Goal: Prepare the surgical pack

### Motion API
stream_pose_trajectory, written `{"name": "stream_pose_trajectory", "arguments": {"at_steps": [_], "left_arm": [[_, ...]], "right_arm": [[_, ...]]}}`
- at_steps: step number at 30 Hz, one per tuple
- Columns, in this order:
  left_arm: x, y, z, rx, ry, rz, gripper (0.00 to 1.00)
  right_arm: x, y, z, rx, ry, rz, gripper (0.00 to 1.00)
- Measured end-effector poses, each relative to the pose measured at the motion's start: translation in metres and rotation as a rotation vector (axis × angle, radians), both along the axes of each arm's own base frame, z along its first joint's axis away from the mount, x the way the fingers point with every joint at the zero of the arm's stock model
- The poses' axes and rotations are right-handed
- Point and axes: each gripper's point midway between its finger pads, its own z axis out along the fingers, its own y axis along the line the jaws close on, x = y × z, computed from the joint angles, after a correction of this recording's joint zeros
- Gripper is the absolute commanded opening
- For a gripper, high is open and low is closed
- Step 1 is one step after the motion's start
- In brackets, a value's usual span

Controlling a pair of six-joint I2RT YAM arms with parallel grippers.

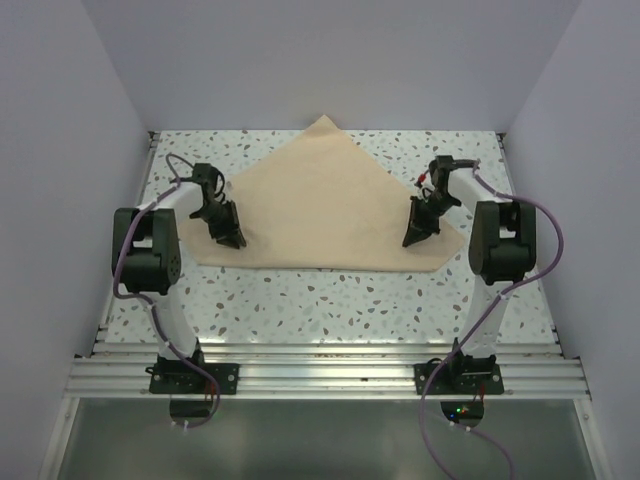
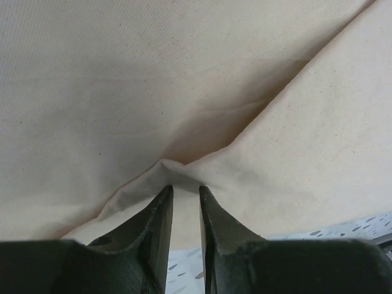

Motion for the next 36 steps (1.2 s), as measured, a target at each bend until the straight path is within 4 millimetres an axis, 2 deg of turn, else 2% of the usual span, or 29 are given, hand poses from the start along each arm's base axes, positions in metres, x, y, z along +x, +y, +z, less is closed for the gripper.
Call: {"name": "stream_pose_trajectory", "arguments": {"at_steps": [4,7,10,13,15,16,17,18,19,22,26,29,31,36], "left_arm": [[0.005,0.000,0.008,0.016,-0.028,-0.007,0.34],[0.006,0.002,0.023,0.033,-0.062,-0.005,0.38],[0.007,0.008,0.038,0.063,-0.102,0.002,0.39],[0.008,0.011,0.042,0.079,-0.117,0.006,0.35],[0.008,0.016,0.039,0.109,-0.109,0.012,0.33],[0.009,0.021,0.039,0.135,-0.104,0.020,0.37],[0.011,0.028,0.039,0.161,-0.103,0.033,0.44],[0.016,0.035,0.042,0.184,-0.111,0.047,0.54],[0.022,0.044,0.045,0.205,-0.125,0.069,0.59],[0.043,0.079,0.061,0.253,-0.180,0.166,0.63],[0.067,0.134,0.076,0.278,-0.246,0.310,0.66],[0.076,0.167,0.067,0.297,-0.240,0.375,0.66],[0.081,0.181,0.057,0.308,-0.222,0.390,0.66],[0.083,0.192,0.035,0.313,-0.191,0.378,0.64]], "right_arm": [[0.009,0.022,0.016,0.017,-0.052,0.056,0.07],[-0.003,0.053,0.022,0.059,-0.048,0.121,0.07],[-0.020,0.077,0.019,0.115,-0.021,0.158,0.08],[-0.031,0.077,0.008,0.125,0.021,0.151,0.09],[-0.030,0.072,0.002,0.121,0.036,0.136,0.11],[-0.028,0.069,-0.001,0.119,0.038,0.128,0.12],[-0.026,0.066,-0.004,0.114,0.041,0.120,0.19],[-0.026,0.063,-0.006,0.110,0.045,0.112,0.23],[-0.025,0.061,-0.007,0.108,0.045,0.108,0.27],[-0.020,0.058,-0.003,0.104,0.035,0.101,0.31],[-0.008,0.061,0.012,0.109,-0.017,0.106,0.50],[-0.005,0.062,0.028,0.116,-0.068,0.116,0.53],[-0.003,0.063,0.039,0.122,-0.103,0.122,0.54],[-0.010,0.066,0.056,0.151,-0.150,0.128,0.55]]}}
